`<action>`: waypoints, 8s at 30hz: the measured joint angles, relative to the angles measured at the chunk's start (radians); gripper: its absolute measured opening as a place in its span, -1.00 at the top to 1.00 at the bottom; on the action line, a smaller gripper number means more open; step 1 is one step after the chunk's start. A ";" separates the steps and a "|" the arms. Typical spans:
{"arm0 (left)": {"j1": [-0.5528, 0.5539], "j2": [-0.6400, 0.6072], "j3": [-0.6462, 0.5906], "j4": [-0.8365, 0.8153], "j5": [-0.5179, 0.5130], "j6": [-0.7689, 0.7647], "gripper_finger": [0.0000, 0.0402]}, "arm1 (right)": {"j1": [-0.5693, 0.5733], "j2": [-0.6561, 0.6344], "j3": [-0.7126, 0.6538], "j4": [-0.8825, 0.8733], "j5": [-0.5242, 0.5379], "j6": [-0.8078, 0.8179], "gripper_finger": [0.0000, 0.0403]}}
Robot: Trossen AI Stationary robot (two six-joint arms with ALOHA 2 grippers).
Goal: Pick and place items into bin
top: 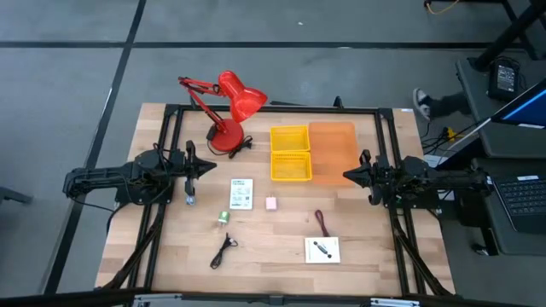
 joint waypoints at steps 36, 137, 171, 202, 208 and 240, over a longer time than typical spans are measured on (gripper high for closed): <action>0.000 0.000 0.000 0.000 0.000 0.000 0.97 | 0.000 0.000 0.000 0.000 0.000 0.000 1.00; 0.001 0.786 0.269 0.203 -0.025 0.007 0.98 | -0.134 0.491 0.264 0.037 0.123 -0.295 1.00; -0.092 1.021 0.426 0.127 -0.051 0.070 0.43 | -0.134 0.596 0.264 0.255 0.124 -0.389 1.00; -0.246 1.028 0.457 0.163 0.017 0.245 0.94 | 0.069 0.706 0.321 0.190 0.018 -0.204 1.00; -0.261 1.032 0.457 0.178 0.056 0.253 0.99 | 0.142 0.777 0.463 -0.064 0.060 -0.113 1.00; -0.414 1.146 0.456 0.414 -0.086 0.411 0.99 | 0.692 1.074 0.572 -0.428 0.237 0.893 1.00</action>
